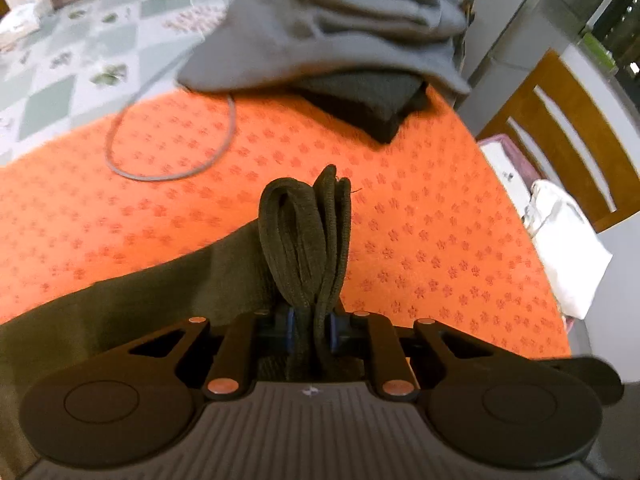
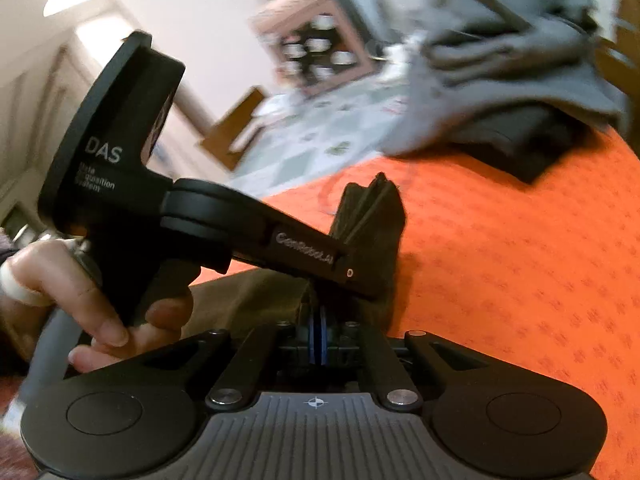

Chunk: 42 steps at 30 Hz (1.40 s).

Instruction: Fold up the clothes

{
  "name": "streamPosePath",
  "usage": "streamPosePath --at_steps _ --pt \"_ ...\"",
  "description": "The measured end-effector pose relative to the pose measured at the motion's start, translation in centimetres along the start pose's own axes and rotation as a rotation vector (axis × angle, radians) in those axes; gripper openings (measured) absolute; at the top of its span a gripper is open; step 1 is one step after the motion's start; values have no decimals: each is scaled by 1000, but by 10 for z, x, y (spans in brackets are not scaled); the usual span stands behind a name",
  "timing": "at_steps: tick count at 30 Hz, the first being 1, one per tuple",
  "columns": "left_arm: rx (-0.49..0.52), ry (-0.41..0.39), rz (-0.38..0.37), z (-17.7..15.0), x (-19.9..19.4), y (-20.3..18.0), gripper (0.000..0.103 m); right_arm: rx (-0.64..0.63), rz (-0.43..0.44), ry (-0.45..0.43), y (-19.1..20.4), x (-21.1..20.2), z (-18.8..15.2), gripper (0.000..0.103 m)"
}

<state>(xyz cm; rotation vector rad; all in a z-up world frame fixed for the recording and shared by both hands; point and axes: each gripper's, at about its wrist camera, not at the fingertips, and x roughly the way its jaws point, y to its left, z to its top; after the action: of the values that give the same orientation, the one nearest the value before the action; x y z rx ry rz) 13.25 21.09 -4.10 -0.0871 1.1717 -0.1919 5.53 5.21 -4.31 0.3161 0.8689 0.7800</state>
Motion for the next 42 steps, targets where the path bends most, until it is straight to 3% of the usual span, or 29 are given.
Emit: streamPosePath --at_steps 6,11,18,23,28,34,38,42 --pt "-61 -96 -3 -25 -74 51 17 -16 155 -16 12 -30 15 14" --pt "-176 -127 41 -60 -121 120 17 -32 119 19 23 -36 23 14" --pt "-265 -135 76 -100 -150 215 17 -80 53 67 56 -23 20 14" --pt "-271 -134 51 -122 -151 274 17 -115 22 77 91 -7 15 14" --pt "-294 -143 -26 -142 -127 320 17 -197 13 101 138 30 8 14" --pt "-301 -215 -109 -156 -116 338 17 -416 7 166 200 92 -9 14" --pt "-318 -223 -112 -160 -107 347 18 -518 -17 244 216 127 -28 14" --pt "-336 -218 -108 -165 -95 358 20 -541 -69 306 215 154 -45 13"
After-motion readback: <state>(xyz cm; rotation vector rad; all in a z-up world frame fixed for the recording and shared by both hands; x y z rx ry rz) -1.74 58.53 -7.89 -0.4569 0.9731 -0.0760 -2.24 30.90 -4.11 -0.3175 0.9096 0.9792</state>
